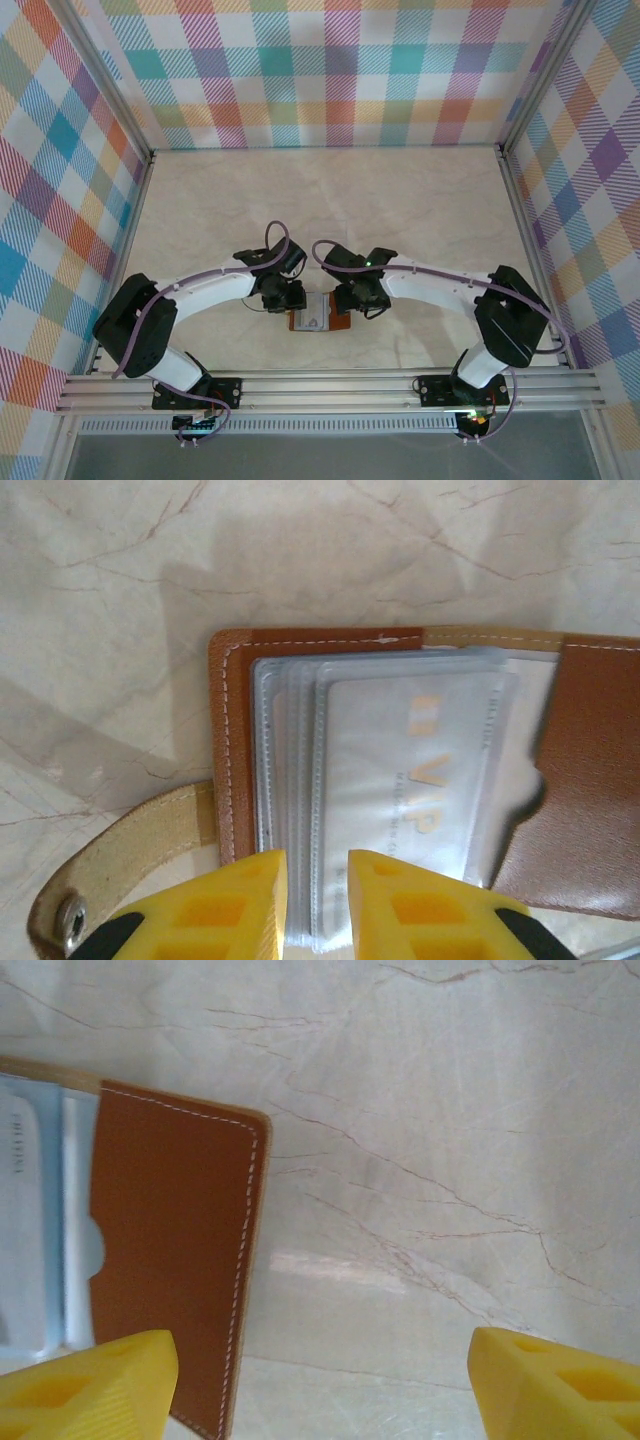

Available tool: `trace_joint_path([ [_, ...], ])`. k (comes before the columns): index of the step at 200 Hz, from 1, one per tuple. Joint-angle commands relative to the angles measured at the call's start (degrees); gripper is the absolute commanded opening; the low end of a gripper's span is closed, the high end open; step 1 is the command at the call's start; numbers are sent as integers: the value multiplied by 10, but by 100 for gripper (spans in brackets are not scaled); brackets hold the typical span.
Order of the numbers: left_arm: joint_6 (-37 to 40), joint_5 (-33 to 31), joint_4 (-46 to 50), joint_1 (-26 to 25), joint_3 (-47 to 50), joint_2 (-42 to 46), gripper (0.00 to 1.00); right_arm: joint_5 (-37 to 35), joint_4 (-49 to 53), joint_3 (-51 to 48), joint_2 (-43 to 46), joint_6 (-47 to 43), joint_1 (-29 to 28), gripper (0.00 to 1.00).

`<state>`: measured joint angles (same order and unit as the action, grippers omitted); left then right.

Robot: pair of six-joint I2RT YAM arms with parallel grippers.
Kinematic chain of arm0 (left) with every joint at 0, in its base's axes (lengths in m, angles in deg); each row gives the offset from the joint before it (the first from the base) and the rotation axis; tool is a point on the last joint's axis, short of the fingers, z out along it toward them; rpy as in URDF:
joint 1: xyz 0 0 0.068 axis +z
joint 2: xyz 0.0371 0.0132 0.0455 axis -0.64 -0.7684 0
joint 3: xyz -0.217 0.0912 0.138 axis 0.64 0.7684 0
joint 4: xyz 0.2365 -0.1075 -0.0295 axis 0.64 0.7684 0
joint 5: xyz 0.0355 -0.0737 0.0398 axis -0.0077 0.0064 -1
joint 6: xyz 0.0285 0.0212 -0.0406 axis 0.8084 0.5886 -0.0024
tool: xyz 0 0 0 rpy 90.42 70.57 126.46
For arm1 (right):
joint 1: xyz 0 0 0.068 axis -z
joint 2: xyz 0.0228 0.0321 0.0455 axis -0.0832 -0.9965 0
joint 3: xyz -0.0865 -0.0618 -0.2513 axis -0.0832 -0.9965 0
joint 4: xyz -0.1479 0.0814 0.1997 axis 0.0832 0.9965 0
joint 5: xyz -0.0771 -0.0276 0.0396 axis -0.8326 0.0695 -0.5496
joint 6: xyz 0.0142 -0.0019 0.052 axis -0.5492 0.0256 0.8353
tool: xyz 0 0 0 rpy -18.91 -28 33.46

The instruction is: Take the credit cards out of the card holder

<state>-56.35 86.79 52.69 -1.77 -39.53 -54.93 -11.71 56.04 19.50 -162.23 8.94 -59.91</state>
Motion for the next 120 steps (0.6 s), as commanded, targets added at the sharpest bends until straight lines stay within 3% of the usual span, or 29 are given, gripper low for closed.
trace_joint_path([
  [1, 23, 9, 27, 9, -20, 12, 24, 24, 3, 13, 30, 12, 0, 76],
  [29, 40, 30, 34, 9, -40, 0, 26, 65, -47, 3, 54, 25, 3, 74],
  [44, 42, 32, 30, 9, -41, -6, 26, 86, -73, -3, 62, 35, 6, 66],
  [55, 43, 30, 27, 9, -41, -13, 26, 110, -107, -14, 68, 43, 8, 52],
  [80, 50, 24, 20, 10, -43, -43, 22, 206, -220, -53, 56, 70, 28, 35],
  [120, 56, 26, 5, 14, -46, -84, 20, 295, -313, -89, -5, 90, 57, 27],
])
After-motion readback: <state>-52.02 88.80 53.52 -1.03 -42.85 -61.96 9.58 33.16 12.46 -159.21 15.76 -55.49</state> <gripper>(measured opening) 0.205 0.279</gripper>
